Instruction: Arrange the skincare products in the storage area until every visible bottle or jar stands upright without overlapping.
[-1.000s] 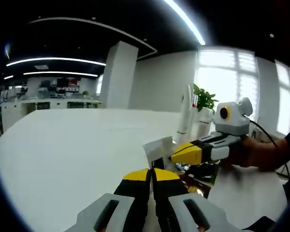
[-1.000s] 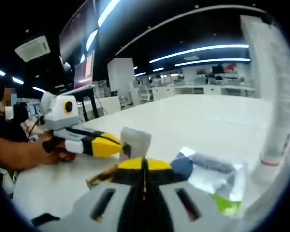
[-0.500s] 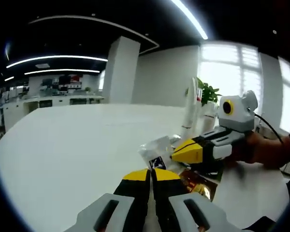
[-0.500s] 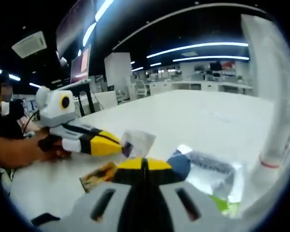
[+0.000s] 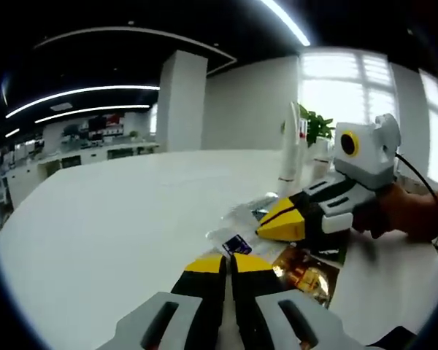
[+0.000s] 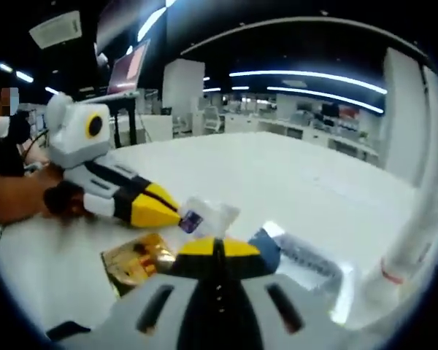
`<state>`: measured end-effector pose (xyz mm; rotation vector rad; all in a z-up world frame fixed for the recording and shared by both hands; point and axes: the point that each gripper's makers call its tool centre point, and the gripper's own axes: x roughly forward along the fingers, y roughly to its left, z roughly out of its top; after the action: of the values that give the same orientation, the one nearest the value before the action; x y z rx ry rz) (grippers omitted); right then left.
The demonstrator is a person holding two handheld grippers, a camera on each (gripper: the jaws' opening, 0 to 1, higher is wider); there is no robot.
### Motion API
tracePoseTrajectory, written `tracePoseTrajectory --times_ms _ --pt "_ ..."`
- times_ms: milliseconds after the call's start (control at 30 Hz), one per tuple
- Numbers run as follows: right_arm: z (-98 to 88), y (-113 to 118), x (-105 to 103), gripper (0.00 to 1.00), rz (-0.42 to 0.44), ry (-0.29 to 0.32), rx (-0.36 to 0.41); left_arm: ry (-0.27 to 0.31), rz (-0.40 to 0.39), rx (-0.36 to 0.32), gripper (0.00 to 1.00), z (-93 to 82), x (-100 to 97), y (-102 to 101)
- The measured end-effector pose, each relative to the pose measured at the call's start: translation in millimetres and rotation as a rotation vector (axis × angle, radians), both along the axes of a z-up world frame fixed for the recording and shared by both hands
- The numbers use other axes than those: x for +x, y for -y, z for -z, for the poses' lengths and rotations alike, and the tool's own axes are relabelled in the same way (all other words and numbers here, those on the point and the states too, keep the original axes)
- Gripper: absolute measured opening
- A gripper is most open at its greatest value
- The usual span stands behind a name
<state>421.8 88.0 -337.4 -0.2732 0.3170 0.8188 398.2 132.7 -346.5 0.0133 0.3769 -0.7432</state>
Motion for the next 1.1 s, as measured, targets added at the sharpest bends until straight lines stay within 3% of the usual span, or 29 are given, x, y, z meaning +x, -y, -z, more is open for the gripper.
tracePoseTrajectory --times_ms 533,1033,1100 --pt "5.7 2 4 0.00 -0.012 0.030 -0.051 0.009 -0.007 0.049 0.02 4.4 14.7 -5" --pt "2.2 2 10 0.06 -0.032 0.186 -0.186 0.023 -0.012 0.066 0.02 4.0 16.6 -6" --pt "-0.5 1 12 0.07 -0.054 0.233 -0.222 0.022 -0.014 0.066 0.02 4.5 16.7 -6"
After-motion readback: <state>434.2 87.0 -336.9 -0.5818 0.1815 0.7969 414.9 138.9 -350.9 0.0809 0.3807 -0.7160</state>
